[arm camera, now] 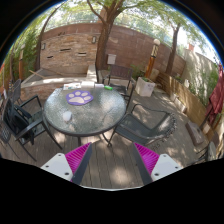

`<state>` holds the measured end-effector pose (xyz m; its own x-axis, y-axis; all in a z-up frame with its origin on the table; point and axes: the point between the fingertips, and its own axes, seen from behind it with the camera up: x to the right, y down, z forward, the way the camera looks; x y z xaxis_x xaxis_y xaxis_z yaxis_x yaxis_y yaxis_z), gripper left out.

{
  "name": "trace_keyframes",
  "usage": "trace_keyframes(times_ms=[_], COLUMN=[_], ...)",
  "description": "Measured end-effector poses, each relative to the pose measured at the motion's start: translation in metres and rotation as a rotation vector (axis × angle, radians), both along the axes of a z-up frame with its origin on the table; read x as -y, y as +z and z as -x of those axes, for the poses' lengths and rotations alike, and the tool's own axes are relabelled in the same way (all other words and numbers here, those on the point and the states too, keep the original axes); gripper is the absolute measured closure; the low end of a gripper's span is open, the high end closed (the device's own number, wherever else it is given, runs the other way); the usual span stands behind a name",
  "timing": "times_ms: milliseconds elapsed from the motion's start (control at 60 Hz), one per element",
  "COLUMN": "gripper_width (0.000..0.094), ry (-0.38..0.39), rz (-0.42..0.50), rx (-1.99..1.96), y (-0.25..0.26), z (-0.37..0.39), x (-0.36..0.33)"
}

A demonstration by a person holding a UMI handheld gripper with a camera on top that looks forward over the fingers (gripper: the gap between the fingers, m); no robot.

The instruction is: Arrange mouse

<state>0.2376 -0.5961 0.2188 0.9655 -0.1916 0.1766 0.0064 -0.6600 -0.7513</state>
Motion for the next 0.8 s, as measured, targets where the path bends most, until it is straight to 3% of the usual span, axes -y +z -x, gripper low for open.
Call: trace_keyframes(times_ms=[217,383,583,800], gripper_width=[0.0102,0.0097,0.0098,0.0099], ry=[0.027,0.091,0.178,0.204], rz=[0.034,0.056,-0.010,-0.058], rx=[-0.050,-0.133,-0.196,-0.195], y=[-0.064,-0.115,-0.124,-0.176], z=[0.026,0.073,0.156,0.211], x=[0.006,-0.017,-0.138,-0.284])
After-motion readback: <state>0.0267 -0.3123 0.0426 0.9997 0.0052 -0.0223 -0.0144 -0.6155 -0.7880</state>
